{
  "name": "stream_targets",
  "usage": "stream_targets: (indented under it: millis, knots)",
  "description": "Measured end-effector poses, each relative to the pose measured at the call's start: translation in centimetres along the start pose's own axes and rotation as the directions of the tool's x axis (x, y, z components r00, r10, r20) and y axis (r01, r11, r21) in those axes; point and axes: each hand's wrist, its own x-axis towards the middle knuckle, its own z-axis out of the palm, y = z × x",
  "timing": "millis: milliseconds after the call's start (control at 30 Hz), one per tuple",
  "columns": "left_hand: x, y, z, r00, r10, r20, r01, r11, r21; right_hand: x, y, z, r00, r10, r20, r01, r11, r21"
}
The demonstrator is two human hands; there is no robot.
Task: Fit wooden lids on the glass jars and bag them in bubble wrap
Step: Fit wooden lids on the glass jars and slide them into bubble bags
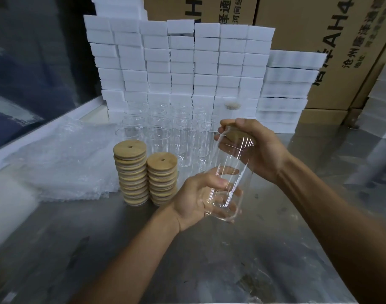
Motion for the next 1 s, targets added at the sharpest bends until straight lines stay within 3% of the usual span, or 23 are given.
stream_targets:
  millis: [67,133,200,267,300,467,567,667,767,833,900,1000]
  knots:
    - [0.1,0.2,0.2,0.996,0.053,-0.066,-0.043,0.990,0.135,0.0,-0.3,0.1,1.000,-0.027,-0.002,0.027,0.999,-0.023]
    - [0.5,-0.2,0.8,0.949,0.176,-0.262,-0.058,0.914,0.402,0.1,-0.5,0.3,0.997,-0.067,-0.045,0.060,0.988,-0.141]
    - [0.9,-1.3,1.4,0.786,0.404,-0.468,0.066,0.698,0.713,0.1,-0.4,0.7,0.987,-0.122,-0.100,0.090,0.956,-0.278]
    - [1.0,-2.5,2.0,0.647,0.581,-0.493,0.191,0.502,0.843,0.0,0.0,1.1,0.973,-0.180,-0.146,0.111,0.915,-0.389]
    - [1.0,-2.9,2.2,0.627,0.611,-0.484,0.192,0.481,0.856,-0.1,0.3,1.3,0.965,-0.213,-0.154,0.127,0.891,-0.436]
    - [1.3,-3.1,1.4,0.758,0.413,-0.505,0.005,0.771,0.637,-1.2,0.6,1.9,0.963,-0.248,-0.103,0.146,0.806,-0.574]
    - [1.5,-2.4,1.2,0.750,0.434,-0.499,-0.120,0.832,0.542,-2.1,1.4,1.8,0.979,-0.201,-0.028,0.160,0.850,-0.503]
    - [1.5,-1.2,1.5,0.737,0.466,-0.490,-0.127,0.807,0.577,-2.5,3.3,1.7,0.991,-0.123,-0.043,0.090,0.884,-0.459]
    - [0.7,1.0,1.5,0.754,0.472,-0.456,-0.002,0.696,0.718,-2.2,4.2,0.9,0.976,-0.169,-0.136,0.094,0.895,-0.437]
    - [-0.4,3.3,1.1,0.731,0.557,-0.393,-0.045,0.614,0.788,-2.0,4.7,0.1,0.962,-0.195,-0.192,0.092,0.891,-0.445]
    - [-1.8,6.1,0.3,0.625,0.709,-0.327,-0.135,0.510,0.850,-1.8,5.3,-0.8,0.953,-0.191,-0.235,0.063,0.885,-0.462]
    - [-4.0,10.2,-3.3,0.362,0.877,-0.316,-0.100,0.374,0.922,-1.7,6.1,-2.3,0.945,-0.171,-0.280,0.010,0.869,-0.495]
